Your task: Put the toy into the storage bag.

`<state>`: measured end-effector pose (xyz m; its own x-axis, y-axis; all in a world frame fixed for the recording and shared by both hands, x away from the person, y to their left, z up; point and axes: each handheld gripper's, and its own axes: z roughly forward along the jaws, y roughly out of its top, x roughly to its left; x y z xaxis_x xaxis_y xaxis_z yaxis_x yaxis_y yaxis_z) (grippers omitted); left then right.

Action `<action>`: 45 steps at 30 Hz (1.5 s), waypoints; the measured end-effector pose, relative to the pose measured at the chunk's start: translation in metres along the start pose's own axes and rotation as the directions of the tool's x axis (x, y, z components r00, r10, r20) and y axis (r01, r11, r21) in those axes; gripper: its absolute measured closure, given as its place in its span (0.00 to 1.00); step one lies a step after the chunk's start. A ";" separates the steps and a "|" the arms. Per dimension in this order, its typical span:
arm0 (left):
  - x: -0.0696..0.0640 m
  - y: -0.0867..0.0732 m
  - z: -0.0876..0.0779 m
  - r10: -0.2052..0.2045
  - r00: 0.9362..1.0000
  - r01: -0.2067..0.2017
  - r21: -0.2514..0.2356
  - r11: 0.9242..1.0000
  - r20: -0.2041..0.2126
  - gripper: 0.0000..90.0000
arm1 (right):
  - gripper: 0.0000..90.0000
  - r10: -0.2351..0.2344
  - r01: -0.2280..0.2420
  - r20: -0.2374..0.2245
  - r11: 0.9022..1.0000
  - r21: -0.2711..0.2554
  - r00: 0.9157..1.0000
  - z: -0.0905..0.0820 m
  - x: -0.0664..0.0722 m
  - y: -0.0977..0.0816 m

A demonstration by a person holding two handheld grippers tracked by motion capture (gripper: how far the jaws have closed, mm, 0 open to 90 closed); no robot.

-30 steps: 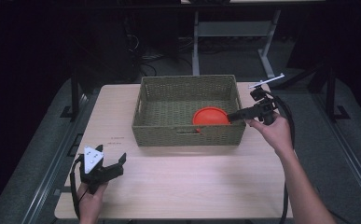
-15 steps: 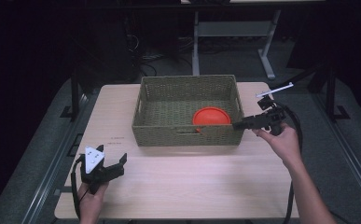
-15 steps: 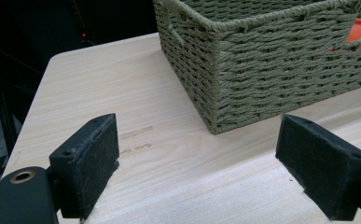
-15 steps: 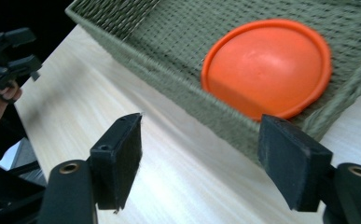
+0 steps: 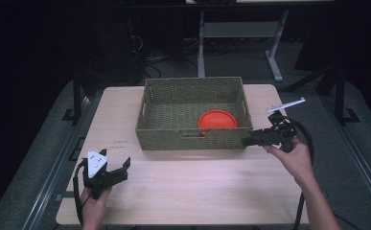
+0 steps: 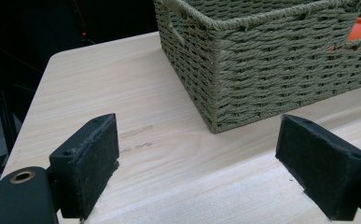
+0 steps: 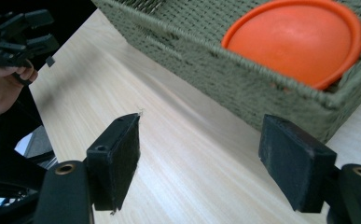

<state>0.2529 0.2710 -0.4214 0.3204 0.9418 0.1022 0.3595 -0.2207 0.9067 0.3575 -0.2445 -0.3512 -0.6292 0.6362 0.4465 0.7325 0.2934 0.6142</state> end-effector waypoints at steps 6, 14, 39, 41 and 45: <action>0.000 0.000 0.000 -0.001 1.000 0.001 -0.004 1.000 -0.003 0.14 | 0.31 -0.012 0.012 -0.008 1.000 -0.006 1.000 0.000 0.000 -0.011; -0.001 0.000 0.000 -0.001 1.000 0.001 -0.003 1.000 -0.003 0.14 | 0.30 -0.008 0.008 -0.008 1.000 -0.008 1.000 0.000 -0.002 -0.025; -0.002 -0.001 0.000 -0.003 1.000 0.003 -0.005 1.000 -0.002 0.14 | 0.29 0.043 -0.042 -0.001 0.999 0.033 0.999 0.006 -0.018 -0.075; -0.001 -0.001 0.000 -0.002 1.000 0.002 -0.002 1.000 -0.002 0.14 | 0.28 0.051 -0.050 -0.008 0.998 0.038 0.999 0.007 -0.019 -0.078; -0.002 -0.001 0.000 0.000 1.000 0.000 -0.007 1.000 -0.004 0.14 | 0.28 0.045 -0.044 -0.003 0.998 0.037 0.999 0.009 -0.018 -0.086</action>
<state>0.2521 0.2696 -0.4219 0.3167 0.9429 0.1035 0.3537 -0.2186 0.9095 0.3079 -0.2748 -0.4179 -0.5968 0.6464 0.4755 0.7689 0.2912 0.5692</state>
